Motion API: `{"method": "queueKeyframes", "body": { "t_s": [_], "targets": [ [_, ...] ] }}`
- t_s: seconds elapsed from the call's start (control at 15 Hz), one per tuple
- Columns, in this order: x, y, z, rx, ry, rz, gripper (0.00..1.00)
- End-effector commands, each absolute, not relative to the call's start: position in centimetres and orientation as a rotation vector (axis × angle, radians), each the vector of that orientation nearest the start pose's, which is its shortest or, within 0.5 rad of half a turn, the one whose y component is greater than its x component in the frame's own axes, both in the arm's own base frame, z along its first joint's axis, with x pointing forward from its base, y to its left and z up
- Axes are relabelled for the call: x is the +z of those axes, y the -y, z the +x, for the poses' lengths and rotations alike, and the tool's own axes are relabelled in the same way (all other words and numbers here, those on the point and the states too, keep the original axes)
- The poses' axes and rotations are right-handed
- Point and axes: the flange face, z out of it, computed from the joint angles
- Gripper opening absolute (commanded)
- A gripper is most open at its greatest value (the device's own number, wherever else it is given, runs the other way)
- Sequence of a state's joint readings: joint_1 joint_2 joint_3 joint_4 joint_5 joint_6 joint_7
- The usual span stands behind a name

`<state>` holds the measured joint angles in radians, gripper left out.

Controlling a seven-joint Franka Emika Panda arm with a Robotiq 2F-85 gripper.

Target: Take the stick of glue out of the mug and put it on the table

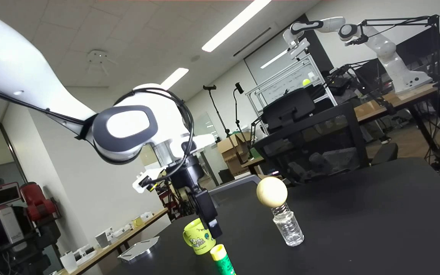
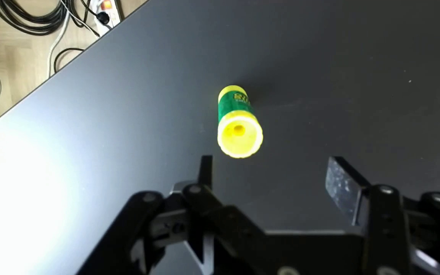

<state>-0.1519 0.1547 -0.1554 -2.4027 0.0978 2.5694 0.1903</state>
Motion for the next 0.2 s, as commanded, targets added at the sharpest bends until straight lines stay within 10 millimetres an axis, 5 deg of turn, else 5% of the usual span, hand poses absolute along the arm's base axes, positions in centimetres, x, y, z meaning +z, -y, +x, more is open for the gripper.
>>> {"method": "queueKeyframes", "body": {
  "t_s": [0.0,0.07,0.13],
  "targets": [
    [26.8,15.2,47.5,-0.015,-0.859,-2.996,1.00],
    [27.9,15.1,47.5,-0.025,-0.851,-2.994,0.89],
    [28.2,15.0,47.4,-0.032,-0.851,-2.993,0.95]
  ]
}}
